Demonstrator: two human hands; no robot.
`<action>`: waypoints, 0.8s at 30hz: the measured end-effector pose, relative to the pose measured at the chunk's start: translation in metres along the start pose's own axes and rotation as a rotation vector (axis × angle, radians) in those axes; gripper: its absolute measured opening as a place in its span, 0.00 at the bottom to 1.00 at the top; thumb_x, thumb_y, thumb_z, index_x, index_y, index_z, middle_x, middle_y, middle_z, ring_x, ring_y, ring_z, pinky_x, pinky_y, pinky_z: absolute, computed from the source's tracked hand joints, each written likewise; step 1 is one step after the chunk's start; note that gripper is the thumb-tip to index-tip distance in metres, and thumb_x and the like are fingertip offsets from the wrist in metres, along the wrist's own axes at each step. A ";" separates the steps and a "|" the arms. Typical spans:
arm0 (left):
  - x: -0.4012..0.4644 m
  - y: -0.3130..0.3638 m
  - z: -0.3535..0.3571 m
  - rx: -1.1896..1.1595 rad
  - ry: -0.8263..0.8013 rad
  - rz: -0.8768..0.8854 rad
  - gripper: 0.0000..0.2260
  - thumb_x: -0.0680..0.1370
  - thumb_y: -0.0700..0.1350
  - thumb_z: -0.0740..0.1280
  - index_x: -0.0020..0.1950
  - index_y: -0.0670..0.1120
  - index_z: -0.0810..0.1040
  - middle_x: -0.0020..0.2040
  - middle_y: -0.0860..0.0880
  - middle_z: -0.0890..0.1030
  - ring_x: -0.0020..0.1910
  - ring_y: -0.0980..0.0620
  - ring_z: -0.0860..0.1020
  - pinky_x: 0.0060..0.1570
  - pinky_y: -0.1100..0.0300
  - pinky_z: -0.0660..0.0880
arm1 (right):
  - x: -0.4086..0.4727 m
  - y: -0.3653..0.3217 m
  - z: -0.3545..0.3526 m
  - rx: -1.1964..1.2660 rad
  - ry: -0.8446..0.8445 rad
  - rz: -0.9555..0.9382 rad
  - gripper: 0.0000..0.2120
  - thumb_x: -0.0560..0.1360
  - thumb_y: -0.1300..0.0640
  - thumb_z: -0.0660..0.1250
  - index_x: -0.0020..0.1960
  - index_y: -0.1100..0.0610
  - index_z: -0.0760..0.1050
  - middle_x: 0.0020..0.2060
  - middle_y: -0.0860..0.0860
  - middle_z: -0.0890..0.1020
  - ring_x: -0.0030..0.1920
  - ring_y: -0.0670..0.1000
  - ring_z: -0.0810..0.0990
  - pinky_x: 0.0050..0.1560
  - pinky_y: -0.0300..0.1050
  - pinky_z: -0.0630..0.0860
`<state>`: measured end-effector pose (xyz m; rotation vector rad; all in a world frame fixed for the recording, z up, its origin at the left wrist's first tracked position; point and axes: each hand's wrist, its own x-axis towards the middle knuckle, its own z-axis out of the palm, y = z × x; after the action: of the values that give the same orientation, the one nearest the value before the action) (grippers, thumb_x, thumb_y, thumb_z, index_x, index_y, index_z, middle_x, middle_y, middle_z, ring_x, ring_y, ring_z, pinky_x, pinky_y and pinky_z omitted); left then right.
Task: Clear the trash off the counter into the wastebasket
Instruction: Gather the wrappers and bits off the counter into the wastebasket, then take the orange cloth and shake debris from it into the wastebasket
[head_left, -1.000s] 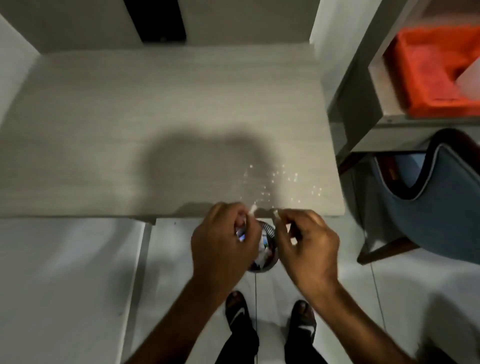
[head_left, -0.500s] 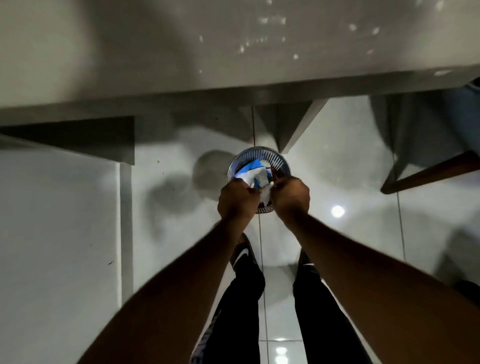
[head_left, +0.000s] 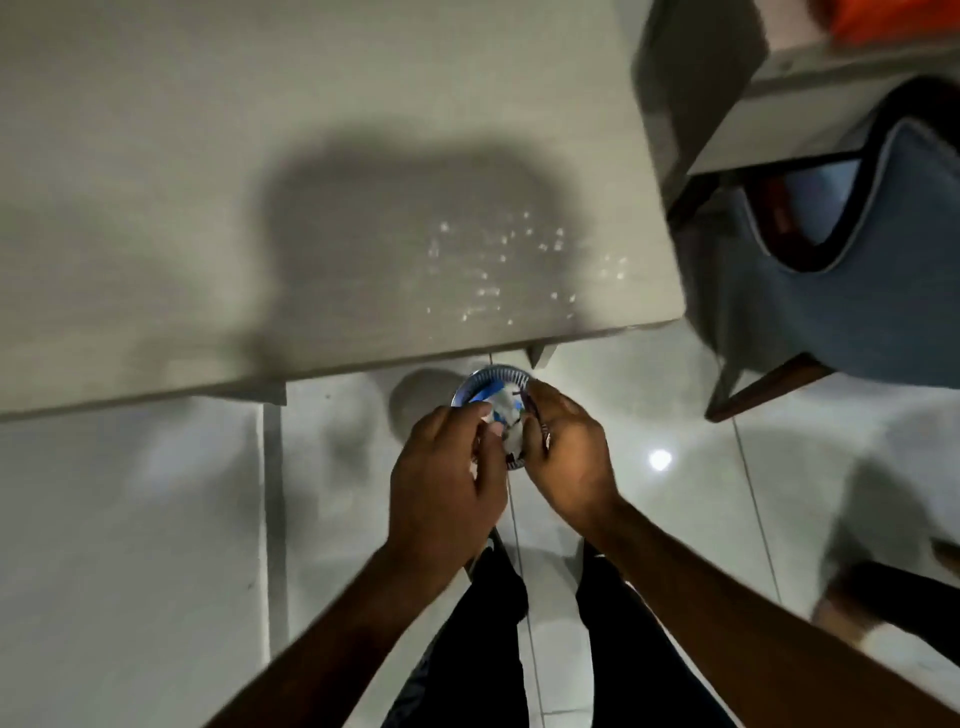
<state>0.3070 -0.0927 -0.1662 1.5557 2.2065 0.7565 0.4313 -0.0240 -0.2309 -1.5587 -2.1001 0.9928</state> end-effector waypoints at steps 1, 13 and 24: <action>0.010 0.017 -0.020 -0.002 0.035 0.064 0.12 0.79 0.45 0.64 0.56 0.42 0.83 0.48 0.45 0.85 0.47 0.48 0.82 0.46 0.58 0.79 | -0.003 -0.017 -0.022 0.011 0.026 -0.061 0.16 0.76 0.65 0.64 0.63 0.58 0.78 0.57 0.54 0.84 0.55 0.53 0.82 0.56 0.45 0.79; 0.244 0.157 -0.063 0.315 0.094 0.258 0.20 0.77 0.48 0.63 0.62 0.35 0.77 0.58 0.35 0.81 0.57 0.35 0.78 0.62 0.46 0.74 | 0.136 -0.071 -0.248 -0.108 0.523 -0.207 0.09 0.74 0.60 0.71 0.53 0.61 0.84 0.46 0.59 0.87 0.44 0.60 0.86 0.46 0.49 0.81; 0.346 0.140 0.037 0.569 -0.134 -0.035 0.39 0.77 0.63 0.57 0.77 0.36 0.59 0.78 0.33 0.60 0.78 0.33 0.58 0.76 0.38 0.58 | 0.357 0.038 -0.358 -0.321 0.266 0.284 0.17 0.77 0.51 0.64 0.61 0.60 0.78 0.57 0.61 0.83 0.57 0.62 0.82 0.57 0.51 0.78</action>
<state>0.3147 0.2768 -0.1018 1.7367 2.4641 -0.0064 0.5649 0.4327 -0.0553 -2.0625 -1.9567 0.5025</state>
